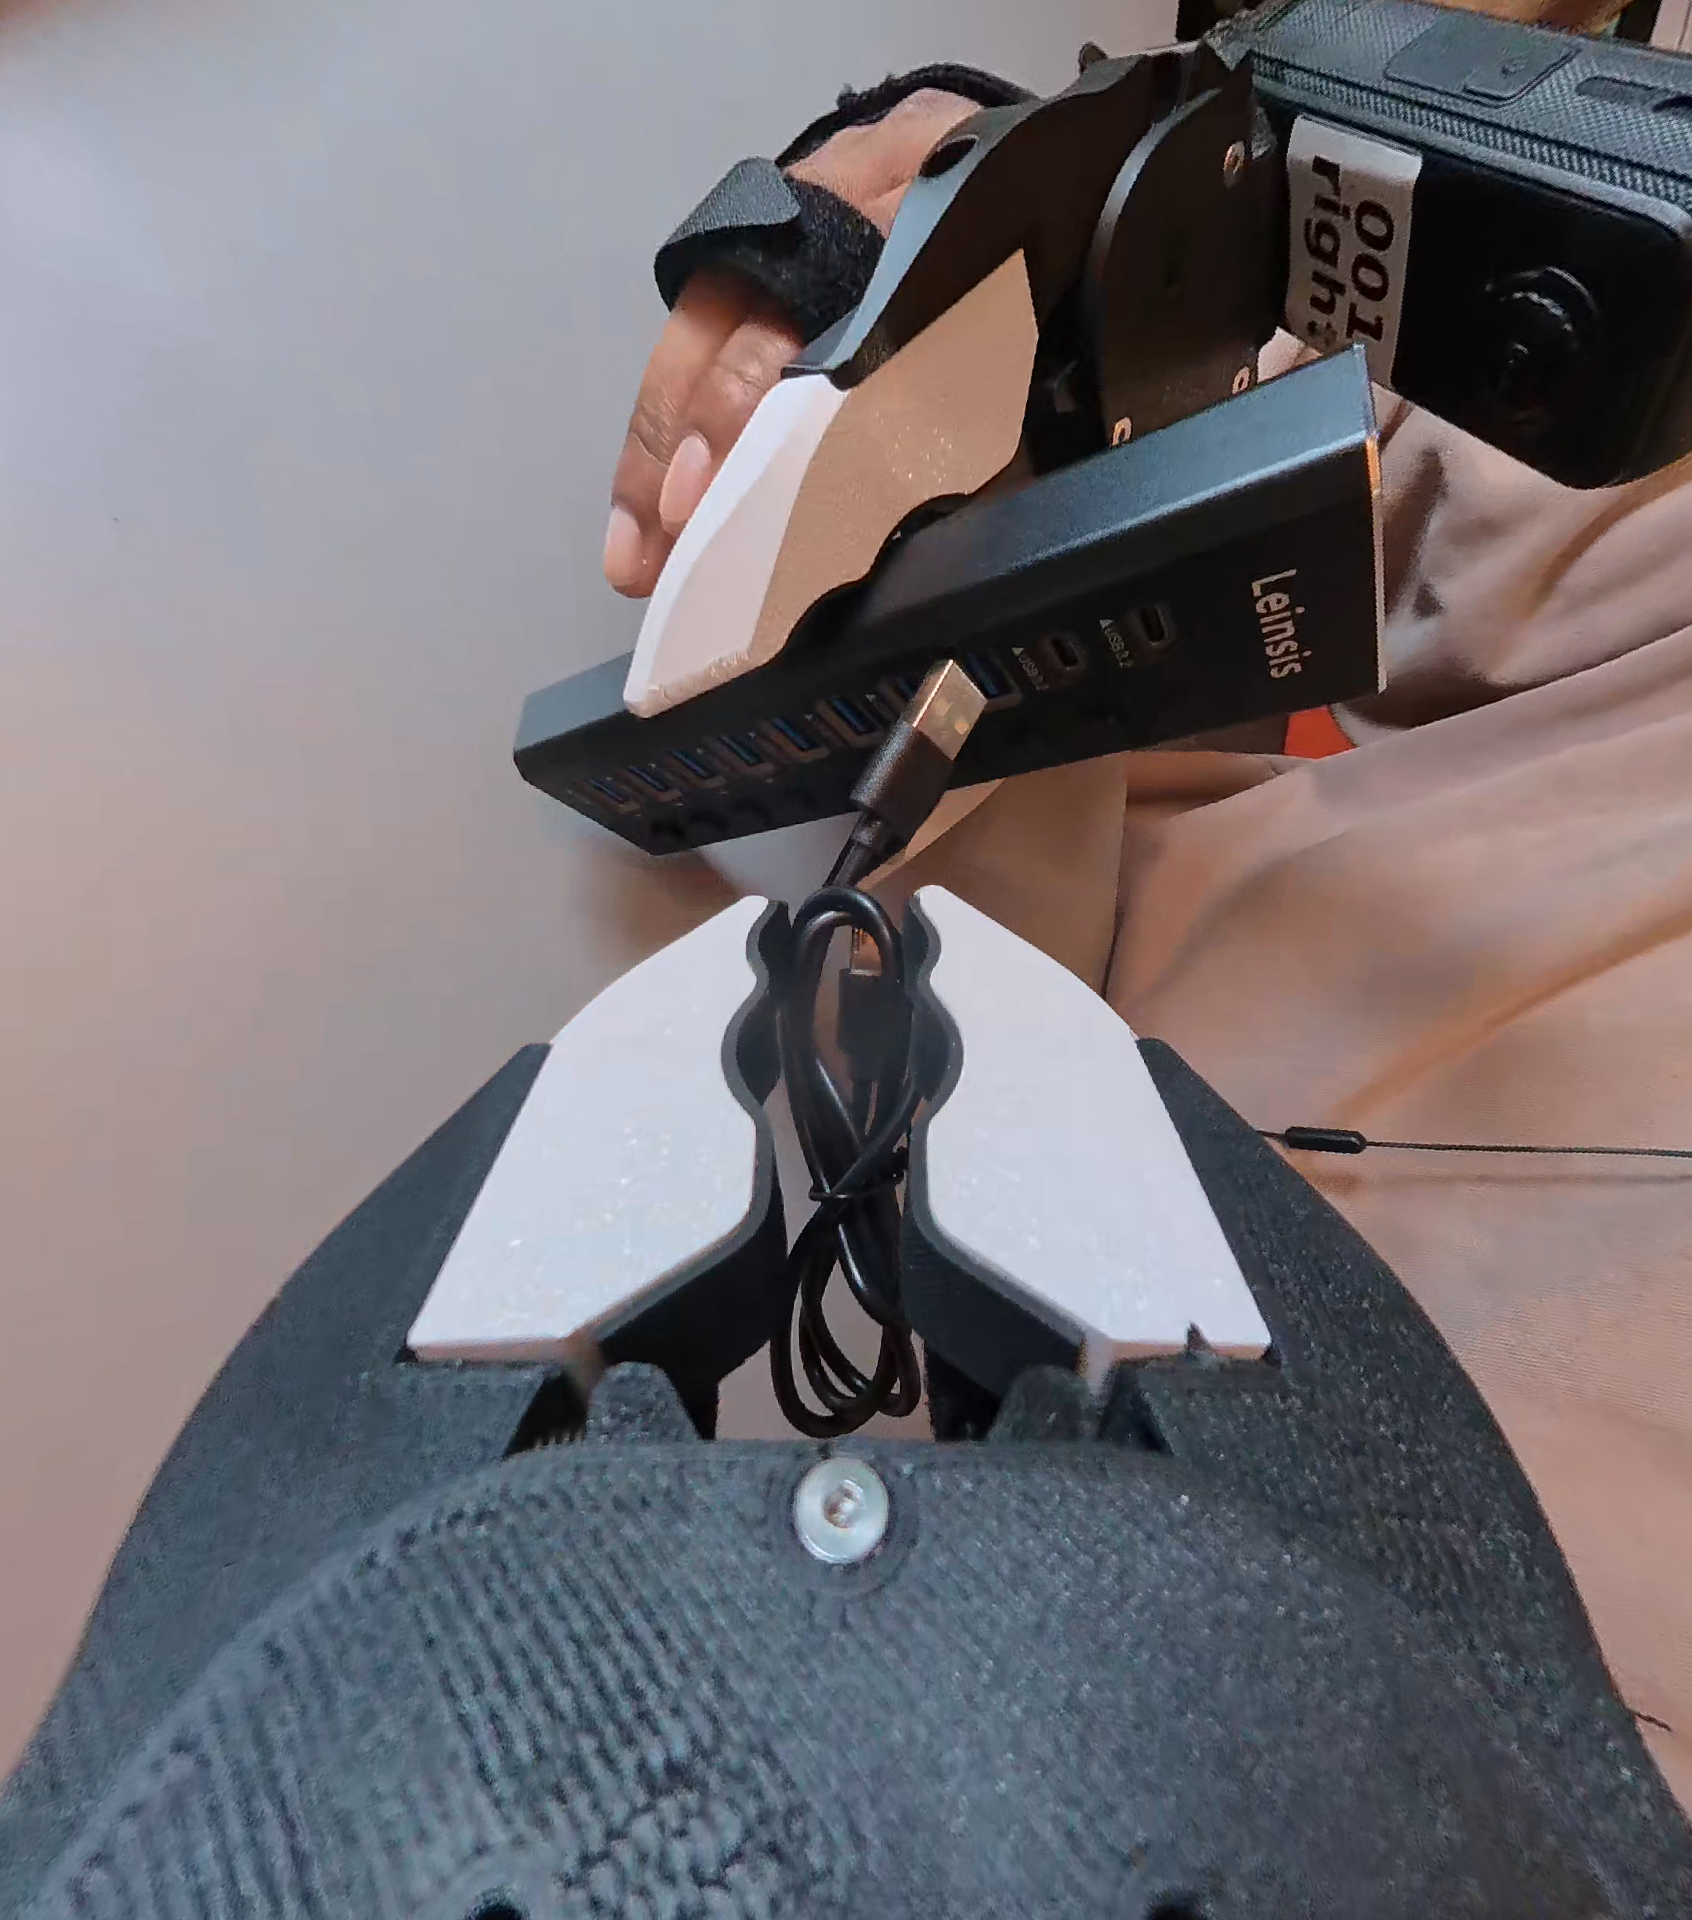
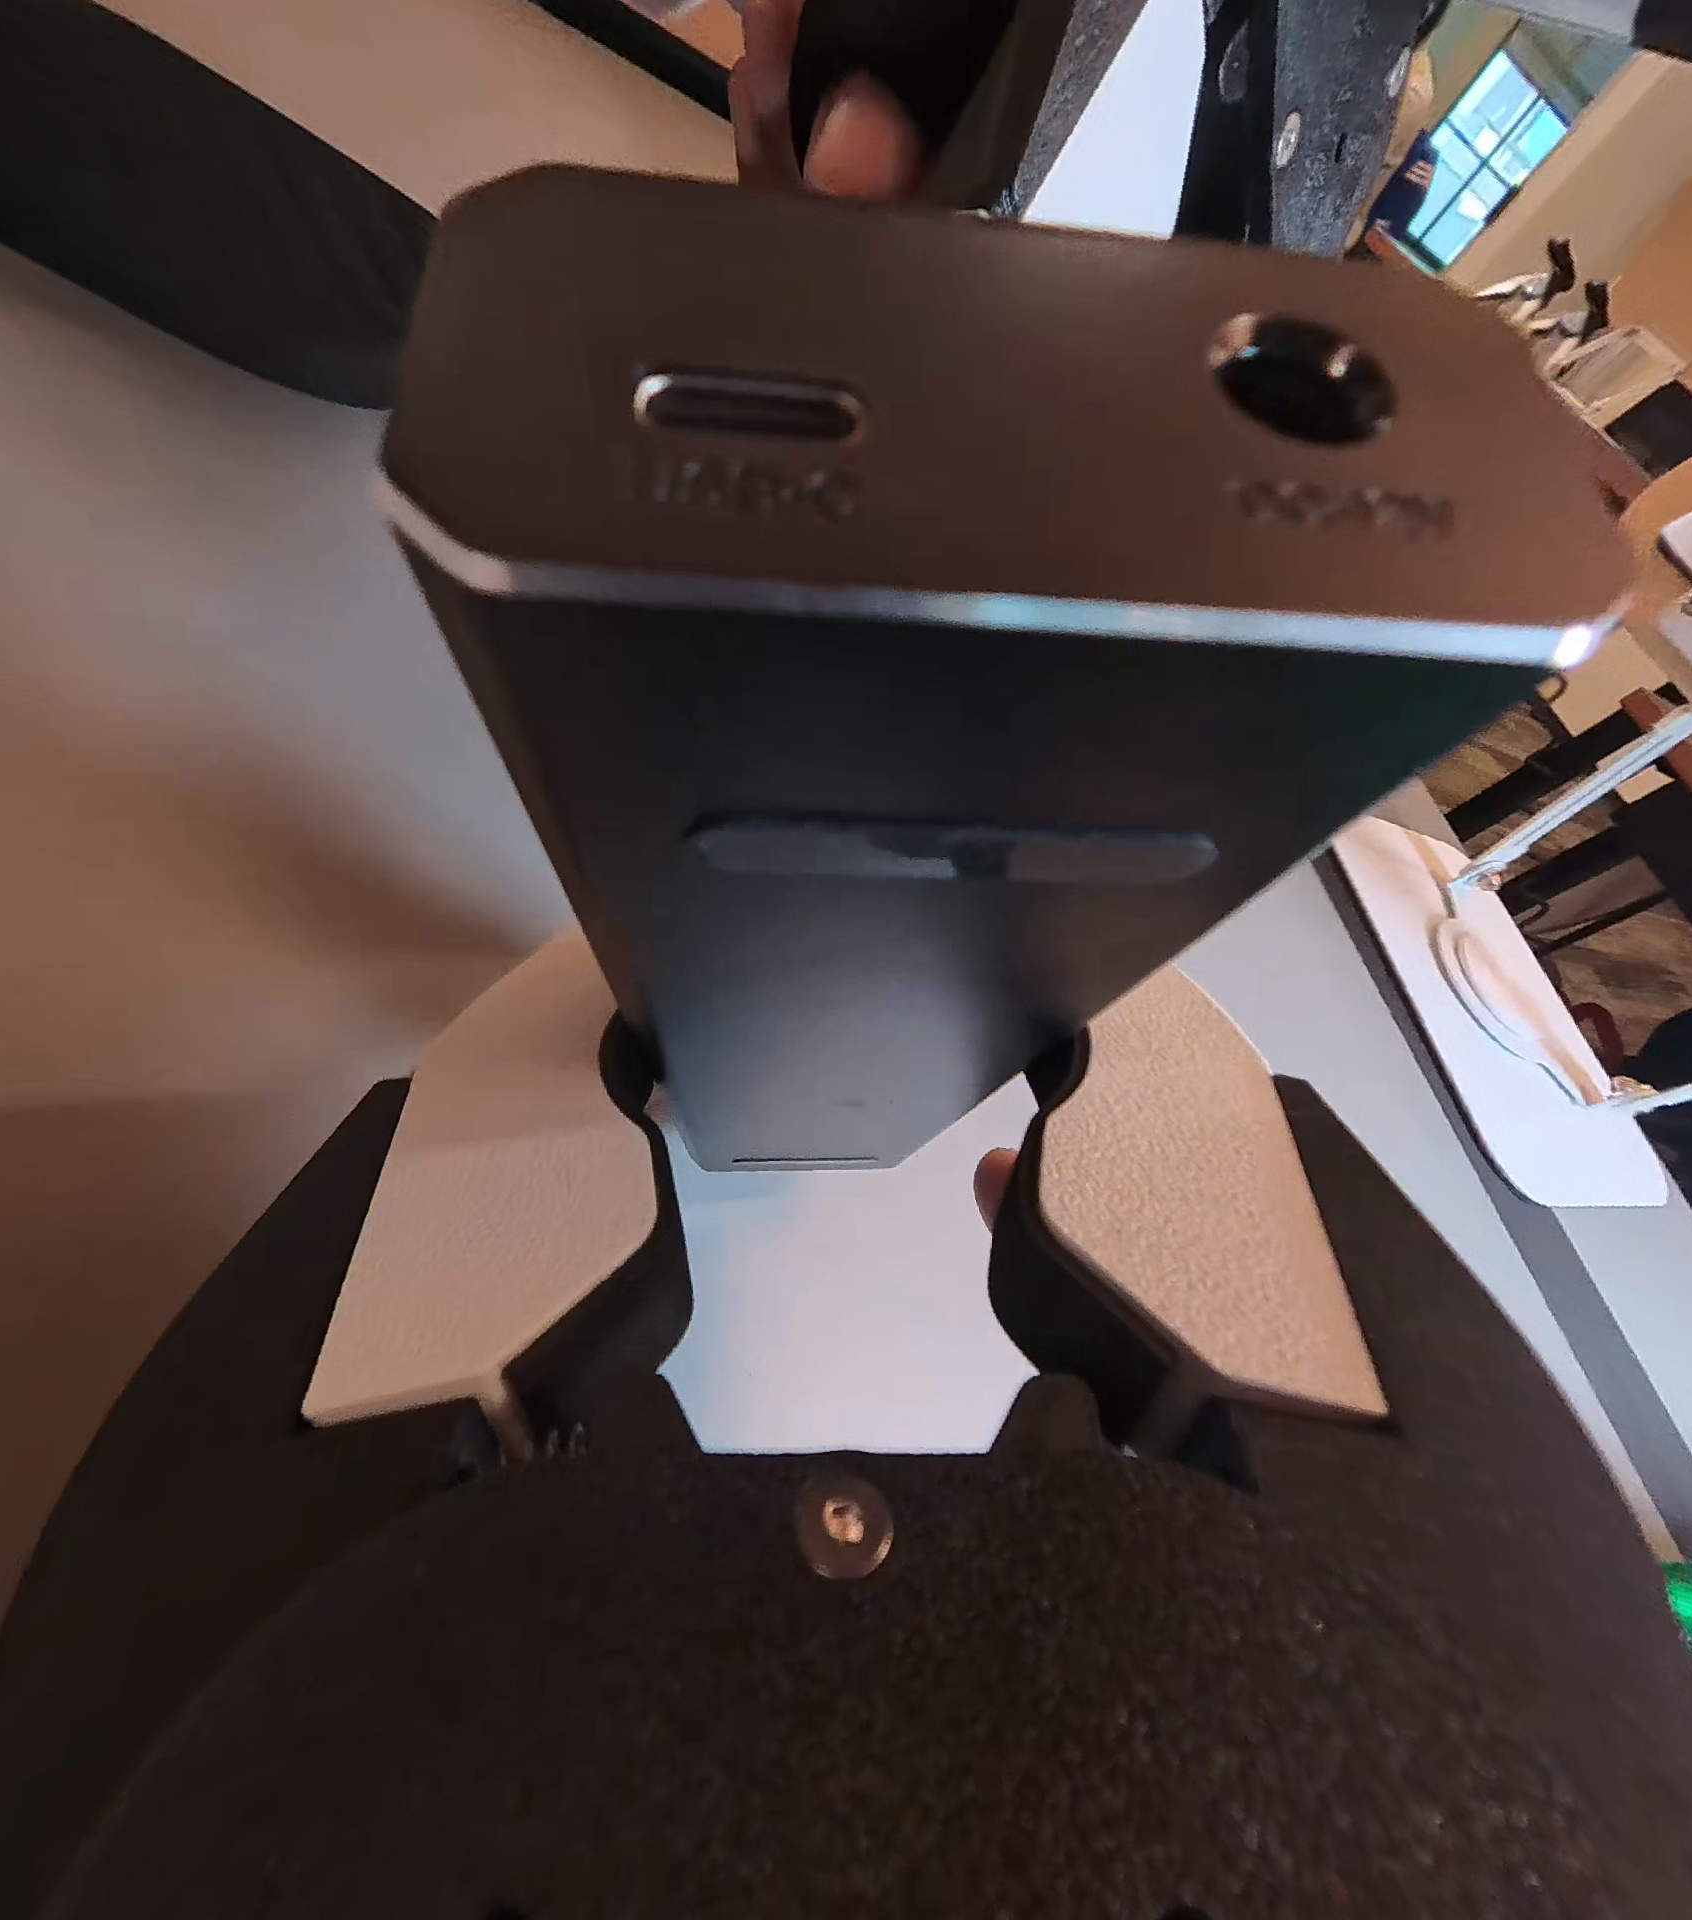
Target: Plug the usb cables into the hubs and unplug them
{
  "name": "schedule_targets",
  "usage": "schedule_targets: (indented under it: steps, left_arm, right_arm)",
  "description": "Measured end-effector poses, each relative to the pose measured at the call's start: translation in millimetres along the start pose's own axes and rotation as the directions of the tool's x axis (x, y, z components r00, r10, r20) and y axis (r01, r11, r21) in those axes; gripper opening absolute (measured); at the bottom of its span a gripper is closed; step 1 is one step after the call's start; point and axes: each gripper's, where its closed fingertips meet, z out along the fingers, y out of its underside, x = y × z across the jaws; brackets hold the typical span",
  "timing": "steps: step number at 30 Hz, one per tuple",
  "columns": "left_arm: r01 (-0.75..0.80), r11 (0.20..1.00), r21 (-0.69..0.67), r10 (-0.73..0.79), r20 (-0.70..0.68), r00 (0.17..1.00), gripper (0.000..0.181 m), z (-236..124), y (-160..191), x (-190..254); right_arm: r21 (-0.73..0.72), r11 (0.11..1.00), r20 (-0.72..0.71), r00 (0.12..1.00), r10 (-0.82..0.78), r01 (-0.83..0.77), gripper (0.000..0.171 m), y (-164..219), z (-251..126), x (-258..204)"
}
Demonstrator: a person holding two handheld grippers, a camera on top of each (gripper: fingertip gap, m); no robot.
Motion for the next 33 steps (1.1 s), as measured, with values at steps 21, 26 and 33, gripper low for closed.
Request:
schedule_targets:
  steps: [21,26,33]
  left_arm:
    - [0.078,0.994,-0.078,-0.076,0.023,0.997,0.021,6.4,15.1,-5.3]
    - [0.067,0.993,-0.094,-0.061,0.069,0.996,0.021,3.8,13.2,-9.9]
    - [0.038,0.996,-0.076,-0.032,0.085,0.996,0.021,2.4,8.4,-6.5]
  right_arm:
    - [-0.125,0.986,-0.029,0.993,-0.116,0.111,0.071,10.9,3.1,-1.2]
    - [-0.144,0.984,-0.028,0.993,-0.114,0.109,0.071,12.2,3.1,-1.9]
    - [-0.144,0.988,-0.03,0.997,-0.066,0.061,0.071,14.2,2.5,1.1]
